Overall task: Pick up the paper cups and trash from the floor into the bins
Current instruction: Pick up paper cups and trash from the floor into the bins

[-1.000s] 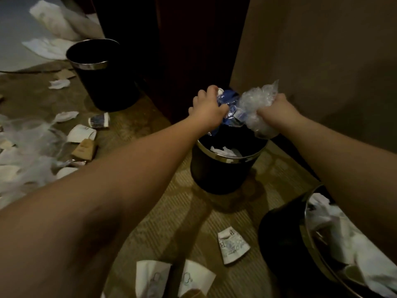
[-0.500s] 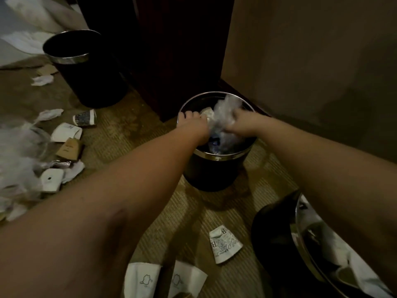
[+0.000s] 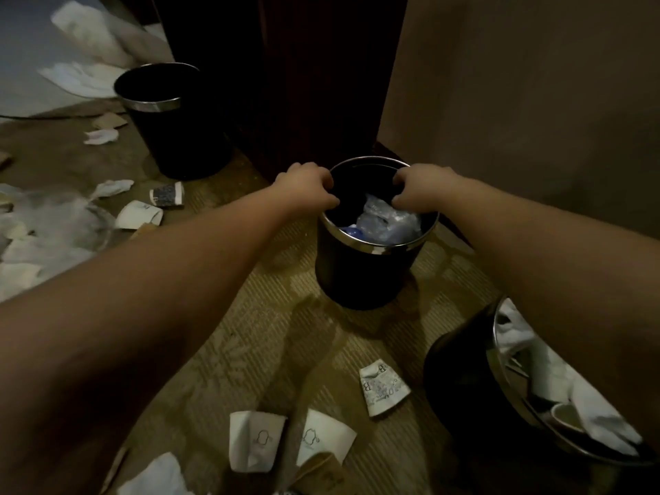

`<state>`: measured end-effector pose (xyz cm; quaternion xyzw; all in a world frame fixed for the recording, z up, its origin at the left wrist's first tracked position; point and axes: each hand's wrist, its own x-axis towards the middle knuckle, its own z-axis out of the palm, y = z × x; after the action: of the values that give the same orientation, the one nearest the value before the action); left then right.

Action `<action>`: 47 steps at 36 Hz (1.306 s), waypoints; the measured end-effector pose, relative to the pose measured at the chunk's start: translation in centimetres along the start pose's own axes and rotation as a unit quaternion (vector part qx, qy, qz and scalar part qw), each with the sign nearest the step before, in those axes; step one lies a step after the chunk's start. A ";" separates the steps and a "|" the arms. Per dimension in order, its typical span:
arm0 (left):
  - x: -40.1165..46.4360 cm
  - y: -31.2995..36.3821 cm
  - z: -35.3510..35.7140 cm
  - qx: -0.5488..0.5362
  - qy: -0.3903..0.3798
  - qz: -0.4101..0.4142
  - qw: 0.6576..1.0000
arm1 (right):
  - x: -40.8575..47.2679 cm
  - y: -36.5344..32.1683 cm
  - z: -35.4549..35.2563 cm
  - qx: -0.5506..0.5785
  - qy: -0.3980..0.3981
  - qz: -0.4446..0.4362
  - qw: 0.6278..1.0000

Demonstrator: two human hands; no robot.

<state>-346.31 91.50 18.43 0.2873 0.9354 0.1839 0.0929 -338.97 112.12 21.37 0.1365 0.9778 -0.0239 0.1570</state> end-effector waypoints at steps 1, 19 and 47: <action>-0.7 -0.4 -0.3 0.000 0.004 0.002 1.000 | -0.5 -0.6 -0.1 0.002 0.009 -0.004 1.000; -26.7 -14.7 -1.5 -0.059 0.030 -0.081 0.994 | -15.1 -21.4 7.8 0.053 0.032 -0.199 0.978; -66.9 -26.2 19.2 -0.116 -0.241 -0.171 0.948 | -32.0 -31.7 34.5 -0.049 -0.108 -0.610 0.784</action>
<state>-299.47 38.76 -4.96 0.1457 0.8924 0.1980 0.3783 -308.07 70.29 -1.23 -0.4994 0.8337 -0.0810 0.2213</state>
